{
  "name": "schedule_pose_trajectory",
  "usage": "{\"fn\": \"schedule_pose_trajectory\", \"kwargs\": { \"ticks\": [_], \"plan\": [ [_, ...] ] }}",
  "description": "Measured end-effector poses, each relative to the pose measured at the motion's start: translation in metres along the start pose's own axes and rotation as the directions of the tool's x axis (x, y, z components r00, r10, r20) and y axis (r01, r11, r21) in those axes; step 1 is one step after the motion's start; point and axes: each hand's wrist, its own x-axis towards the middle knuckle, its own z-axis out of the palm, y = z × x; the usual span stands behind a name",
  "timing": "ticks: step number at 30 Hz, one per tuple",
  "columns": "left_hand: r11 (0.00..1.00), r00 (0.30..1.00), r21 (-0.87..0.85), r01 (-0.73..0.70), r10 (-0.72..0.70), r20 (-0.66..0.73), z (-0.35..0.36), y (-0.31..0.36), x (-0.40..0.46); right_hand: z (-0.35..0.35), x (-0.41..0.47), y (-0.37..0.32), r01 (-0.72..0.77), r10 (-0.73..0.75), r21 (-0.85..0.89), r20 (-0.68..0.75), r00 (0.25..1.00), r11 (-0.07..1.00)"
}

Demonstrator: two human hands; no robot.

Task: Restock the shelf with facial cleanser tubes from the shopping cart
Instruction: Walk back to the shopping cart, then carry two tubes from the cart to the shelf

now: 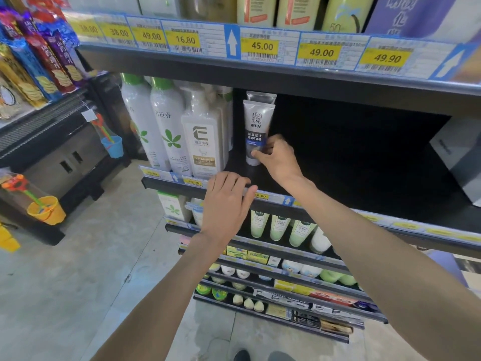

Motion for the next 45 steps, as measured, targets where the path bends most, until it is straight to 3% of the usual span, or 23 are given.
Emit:
{"fn": "schedule_pose_trajectory", "kwargs": {
  "ticks": [7, 13, 19, 24, 30, 35, 40, 45],
  "plan": [
    [1.000, 0.999, -0.001, -0.025, 0.025, 0.025, -0.006, 0.000, -0.001, -0.016, -0.016, 0.004, -0.059, 0.056, 0.042, 0.066, 0.996, 0.997],
    [0.996, 0.996, -0.030, -0.079, 0.080, 0.042, -0.010, 0.026, -0.003, -0.074, -0.052, 0.021, 0.053, -0.037, -0.155, 0.105, 0.994, 0.986],
    [0.992, 0.974, -0.031, -0.126, 0.129, 0.186, -0.005, 0.108, -0.010, -0.155, -0.126, 0.058, 0.120, -0.102, -0.410, 0.066, 0.993, 0.904],
    [0.970, 0.942, -0.041, -0.238, 0.241, 0.235, -0.006, 0.211, -0.027, -0.235, -0.202, 0.117, 0.050, -0.107, -0.600, -0.060, 0.992, 0.799],
    [0.907, 0.860, -0.147, -0.394, 0.420, 0.288, -0.010, 0.349, -0.068, -0.340, -0.324, 0.190, -0.139, -0.001, -0.687, -0.199, 0.980, 0.714],
    [0.804, 0.754, -0.278, -0.525, 0.591, 0.287, -0.005, 0.470, -0.118, -0.413, -0.442, 0.242, -0.362, 0.176, -0.681, -0.329, 0.928, 0.636],
    [0.626, 0.619, -0.503, -0.596, 0.757, 0.209, 0.004, 0.588, -0.160, -0.475, -0.548, 0.287, -0.565, 0.329, -0.629, -0.461, 0.824, 0.534],
    [0.423, 0.462, -0.612, -0.669, 0.881, 0.103, 0.021, 0.700, -0.203, -0.527, -0.634, 0.333, -0.754, 0.470, -0.515, -0.589, 0.657, 0.409]
  ]
}}
